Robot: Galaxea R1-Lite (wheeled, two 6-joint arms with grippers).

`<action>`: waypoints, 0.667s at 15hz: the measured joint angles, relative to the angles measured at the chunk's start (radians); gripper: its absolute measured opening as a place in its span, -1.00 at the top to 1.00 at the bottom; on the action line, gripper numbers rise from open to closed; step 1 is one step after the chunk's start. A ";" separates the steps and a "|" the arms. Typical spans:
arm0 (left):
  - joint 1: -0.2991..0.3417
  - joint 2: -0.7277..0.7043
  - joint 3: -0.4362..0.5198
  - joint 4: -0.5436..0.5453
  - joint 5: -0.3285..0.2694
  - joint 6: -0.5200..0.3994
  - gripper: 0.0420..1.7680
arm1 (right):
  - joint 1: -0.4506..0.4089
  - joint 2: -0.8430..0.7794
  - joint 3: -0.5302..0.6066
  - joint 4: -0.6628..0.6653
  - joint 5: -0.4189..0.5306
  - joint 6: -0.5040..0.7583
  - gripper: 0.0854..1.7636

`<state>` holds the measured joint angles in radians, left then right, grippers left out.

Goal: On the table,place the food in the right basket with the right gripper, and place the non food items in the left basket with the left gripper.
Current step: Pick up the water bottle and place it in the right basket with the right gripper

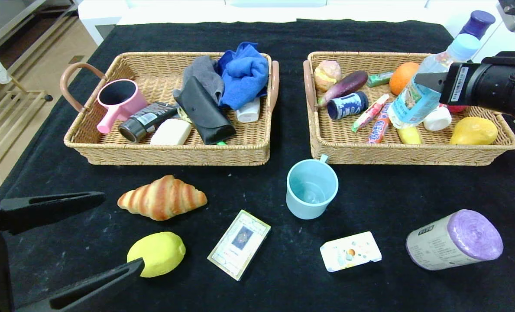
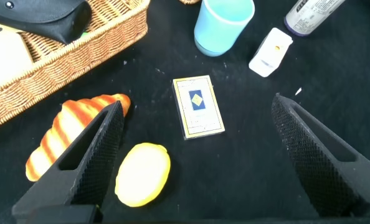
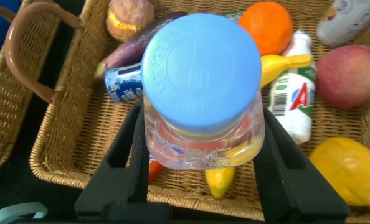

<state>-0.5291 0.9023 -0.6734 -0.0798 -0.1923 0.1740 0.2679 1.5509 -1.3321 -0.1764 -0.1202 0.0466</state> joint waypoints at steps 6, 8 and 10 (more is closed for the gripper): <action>0.000 0.000 0.003 0.001 -0.002 0.001 -0.94 | 0.013 0.034 -0.021 -0.001 -0.040 -0.001 -0.08; 0.000 0.000 0.003 0.001 -0.002 0.001 -0.94 | 0.018 0.037 -0.016 0.000 -0.056 -0.003 -0.08; 0.000 0.000 0.003 0.001 -0.003 0.001 -0.94 | 0.022 0.038 -0.016 0.000 -0.070 -0.008 -0.21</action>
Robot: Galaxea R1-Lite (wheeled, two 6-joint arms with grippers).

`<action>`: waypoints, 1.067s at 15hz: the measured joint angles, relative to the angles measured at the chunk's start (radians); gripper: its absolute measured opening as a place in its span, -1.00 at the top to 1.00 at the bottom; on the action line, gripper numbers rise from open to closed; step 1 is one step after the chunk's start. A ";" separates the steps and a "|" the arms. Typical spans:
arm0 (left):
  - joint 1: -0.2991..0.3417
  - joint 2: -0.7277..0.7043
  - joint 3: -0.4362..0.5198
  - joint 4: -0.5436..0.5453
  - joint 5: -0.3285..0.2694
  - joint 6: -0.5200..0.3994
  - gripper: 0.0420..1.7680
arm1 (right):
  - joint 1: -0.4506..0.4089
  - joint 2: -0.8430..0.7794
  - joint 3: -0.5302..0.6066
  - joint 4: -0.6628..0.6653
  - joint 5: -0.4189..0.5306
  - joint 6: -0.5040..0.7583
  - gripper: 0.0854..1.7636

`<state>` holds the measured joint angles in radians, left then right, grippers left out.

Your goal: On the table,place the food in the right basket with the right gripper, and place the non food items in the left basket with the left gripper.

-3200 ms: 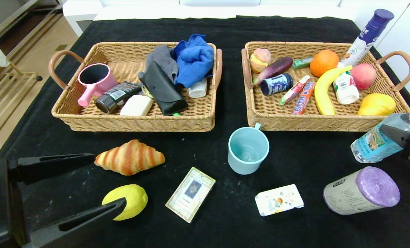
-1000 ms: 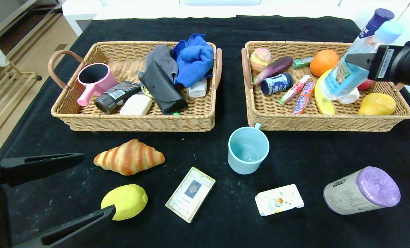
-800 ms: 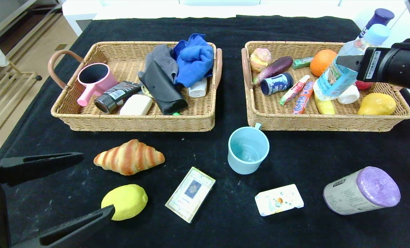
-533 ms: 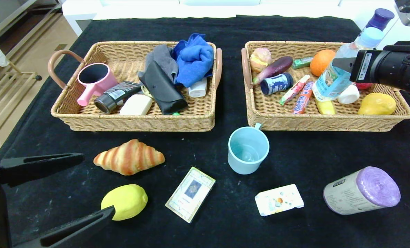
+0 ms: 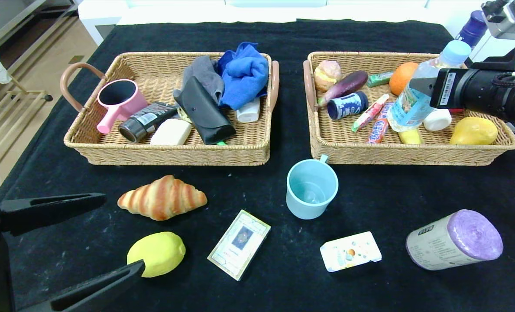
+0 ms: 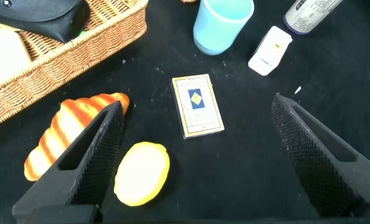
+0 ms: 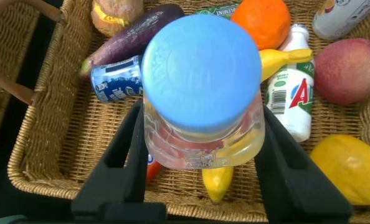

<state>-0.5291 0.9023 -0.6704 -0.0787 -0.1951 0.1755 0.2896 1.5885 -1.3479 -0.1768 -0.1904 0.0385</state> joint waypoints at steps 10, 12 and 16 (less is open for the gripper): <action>0.000 -0.007 0.002 0.000 -0.001 0.008 -0.94 | 0.023 -0.019 0.005 0.022 -0.013 0.006 -0.73; 0.000 -0.007 0.004 0.000 -0.001 0.008 -0.94 | 0.031 -0.041 0.011 0.084 -0.026 0.006 -0.78; 0.000 -0.005 0.007 0.001 -0.001 0.020 -0.94 | 0.063 -0.127 0.020 0.285 -0.037 0.015 -0.84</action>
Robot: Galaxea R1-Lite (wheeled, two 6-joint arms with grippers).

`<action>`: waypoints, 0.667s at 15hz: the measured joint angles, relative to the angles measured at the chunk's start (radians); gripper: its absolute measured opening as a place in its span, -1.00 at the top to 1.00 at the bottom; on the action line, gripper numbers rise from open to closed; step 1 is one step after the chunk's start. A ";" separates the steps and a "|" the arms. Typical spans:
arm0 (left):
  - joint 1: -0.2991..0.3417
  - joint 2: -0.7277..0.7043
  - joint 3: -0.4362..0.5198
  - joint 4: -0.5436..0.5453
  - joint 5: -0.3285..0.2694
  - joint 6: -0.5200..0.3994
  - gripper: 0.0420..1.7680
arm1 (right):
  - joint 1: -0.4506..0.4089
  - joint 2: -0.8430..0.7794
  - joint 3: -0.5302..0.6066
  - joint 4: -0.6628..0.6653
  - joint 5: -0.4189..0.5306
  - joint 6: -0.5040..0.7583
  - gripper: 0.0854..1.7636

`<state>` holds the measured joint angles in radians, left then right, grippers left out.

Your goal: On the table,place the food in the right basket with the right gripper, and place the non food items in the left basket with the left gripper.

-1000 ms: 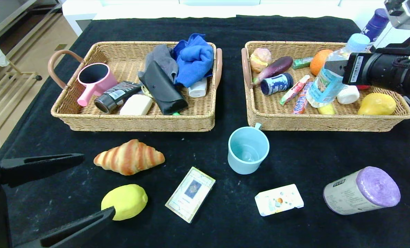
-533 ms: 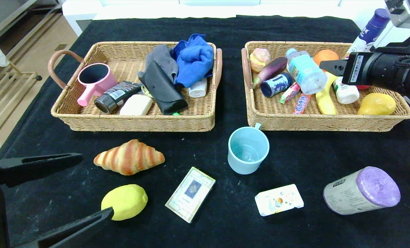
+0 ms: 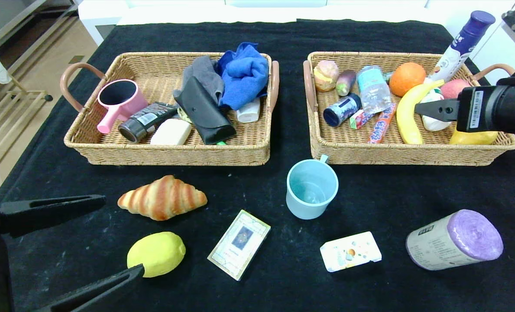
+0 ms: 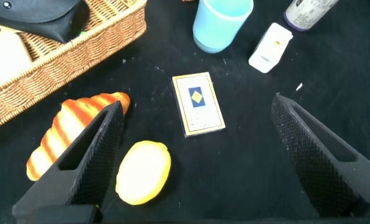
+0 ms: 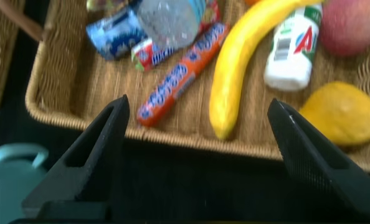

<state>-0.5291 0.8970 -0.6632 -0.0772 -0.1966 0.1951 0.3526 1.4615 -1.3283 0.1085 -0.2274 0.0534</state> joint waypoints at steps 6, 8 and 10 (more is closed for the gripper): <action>0.000 0.004 0.005 0.000 0.000 0.002 -0.94 | 0.127 -0.127 0.010 0.190 -0.001 0.024 -0.89; 0.000 0.006 0.005 0.000 0.000 0.002 -0.94 | 0.169 -0.139 0.017 0.190 -0.001 0.031 -0.90; 0.000 0.007 0.005 0.000 0.000 0.002 -0.94 | 0.206 -0.134 0.020 0.191 -0.001 0.032 -0.91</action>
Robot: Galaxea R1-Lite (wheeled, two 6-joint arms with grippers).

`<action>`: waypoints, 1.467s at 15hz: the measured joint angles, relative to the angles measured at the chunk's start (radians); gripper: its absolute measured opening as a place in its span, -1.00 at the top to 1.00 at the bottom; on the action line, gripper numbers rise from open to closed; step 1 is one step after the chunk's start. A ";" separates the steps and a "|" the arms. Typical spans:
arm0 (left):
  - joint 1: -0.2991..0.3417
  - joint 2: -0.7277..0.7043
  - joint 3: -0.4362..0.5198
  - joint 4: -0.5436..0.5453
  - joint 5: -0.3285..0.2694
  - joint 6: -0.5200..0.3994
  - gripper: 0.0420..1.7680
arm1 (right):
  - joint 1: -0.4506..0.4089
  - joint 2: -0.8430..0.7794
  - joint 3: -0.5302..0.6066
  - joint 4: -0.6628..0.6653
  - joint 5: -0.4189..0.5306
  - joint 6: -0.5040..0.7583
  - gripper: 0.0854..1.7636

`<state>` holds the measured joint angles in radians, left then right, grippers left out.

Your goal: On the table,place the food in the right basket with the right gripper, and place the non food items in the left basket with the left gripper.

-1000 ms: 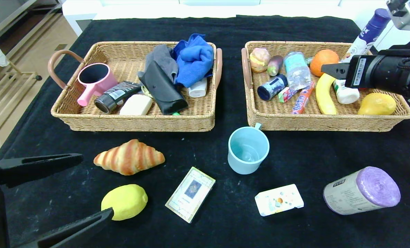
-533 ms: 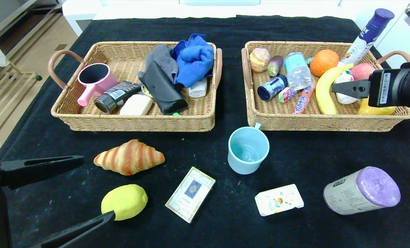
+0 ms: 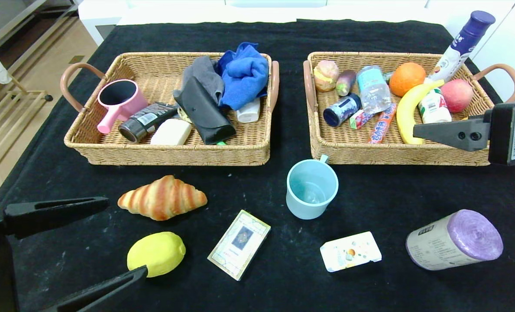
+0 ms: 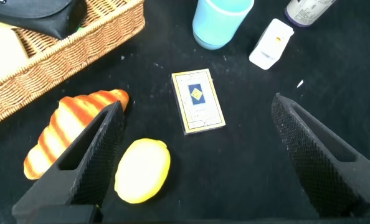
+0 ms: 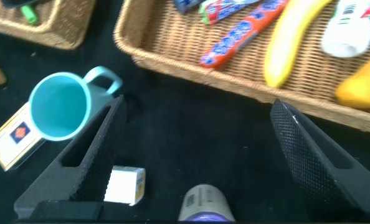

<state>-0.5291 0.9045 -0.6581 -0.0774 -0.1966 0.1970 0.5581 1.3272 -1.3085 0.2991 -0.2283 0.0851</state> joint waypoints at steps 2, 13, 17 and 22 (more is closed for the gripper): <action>0.000 0.001 0.000 0.000 0.000 0.000 -0.94 | 0.033 0.005 0.011 0.000 0.001 0.002 -0.91; 0.000 0.009 0.012 0.001 0.000 0.008 -0.94 | 0.071 -0.060 -0.003 0.406 -0.023 0.147 -0.92; 0.000 0.014 0.016 0.000 0.000 0.009 -0.94 | 0.064 -0.059 -0.007 0.451 -0.022 0.206 -0.92; 0.000 0.015 0.017 0.000 0.001 0.015 -0.94 | 0.064 -0.035 0.004 0.488 -0.022 0.254 -0.92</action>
<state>-0.5291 0.9198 -0.6413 -0.0774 -0.1951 0.2117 0.6223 1.2926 -1.3043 0.7874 -0.2504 0.3391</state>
